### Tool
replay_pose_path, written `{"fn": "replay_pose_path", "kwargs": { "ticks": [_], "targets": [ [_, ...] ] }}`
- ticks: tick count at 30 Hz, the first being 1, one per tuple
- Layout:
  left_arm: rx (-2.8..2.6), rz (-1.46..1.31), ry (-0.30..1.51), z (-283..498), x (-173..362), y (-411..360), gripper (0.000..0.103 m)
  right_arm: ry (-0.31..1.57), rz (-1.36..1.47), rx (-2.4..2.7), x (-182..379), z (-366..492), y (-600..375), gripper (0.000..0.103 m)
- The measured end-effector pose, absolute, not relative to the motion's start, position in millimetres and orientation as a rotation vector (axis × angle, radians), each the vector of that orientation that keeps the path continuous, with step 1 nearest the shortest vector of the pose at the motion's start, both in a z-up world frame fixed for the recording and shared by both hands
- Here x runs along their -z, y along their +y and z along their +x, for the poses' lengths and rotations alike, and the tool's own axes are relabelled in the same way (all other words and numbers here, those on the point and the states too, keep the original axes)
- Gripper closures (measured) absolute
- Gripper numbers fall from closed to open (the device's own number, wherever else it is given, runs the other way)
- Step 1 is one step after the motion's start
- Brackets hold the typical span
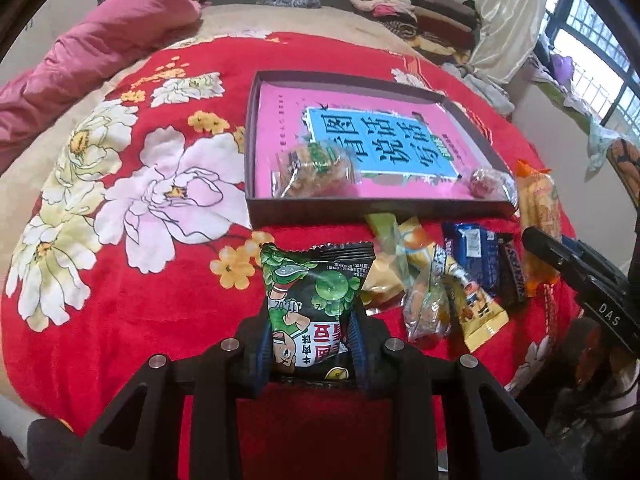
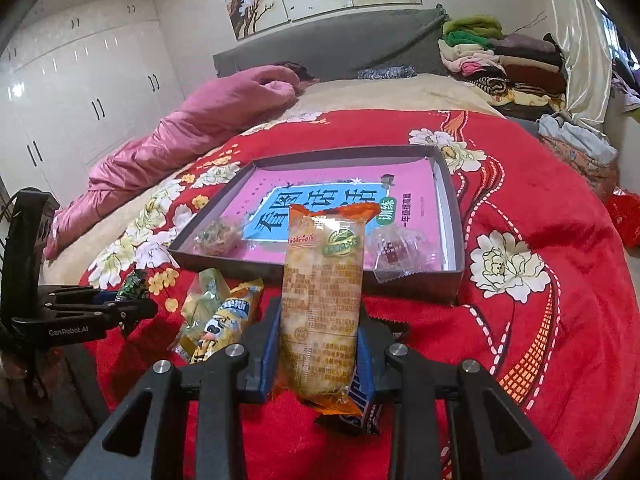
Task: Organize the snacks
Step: 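Lift the green snack bag with the left tool while the right tool lifts the bread bag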
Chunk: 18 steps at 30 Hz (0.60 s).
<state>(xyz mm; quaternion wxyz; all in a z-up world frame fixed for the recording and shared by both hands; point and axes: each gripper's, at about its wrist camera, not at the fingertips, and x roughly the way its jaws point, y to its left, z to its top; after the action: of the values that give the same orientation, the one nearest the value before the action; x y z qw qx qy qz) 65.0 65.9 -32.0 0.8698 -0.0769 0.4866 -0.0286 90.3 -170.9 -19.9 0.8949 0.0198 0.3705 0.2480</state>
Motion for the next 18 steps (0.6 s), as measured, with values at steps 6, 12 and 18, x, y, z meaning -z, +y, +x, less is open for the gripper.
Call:
{"fn": "replay_pose_path", "kwargs": {
  "ticks": [6,12,18],
  "targets": [
    [0.053,-0.161,0.997,66,18,65,0.070,0.738,0.060,-0.524,13,90,-176,0.070],
    [0.050,-0.162,0.980,68,6,63,0.070,0.707,0.061,-0.530,2,90,-180,0.070],
    [0.057,-0.176,0.976,73,-3,56,0.070,0.678,0.083,-0.517,-10,90,-190,0.070]
  ]
}}
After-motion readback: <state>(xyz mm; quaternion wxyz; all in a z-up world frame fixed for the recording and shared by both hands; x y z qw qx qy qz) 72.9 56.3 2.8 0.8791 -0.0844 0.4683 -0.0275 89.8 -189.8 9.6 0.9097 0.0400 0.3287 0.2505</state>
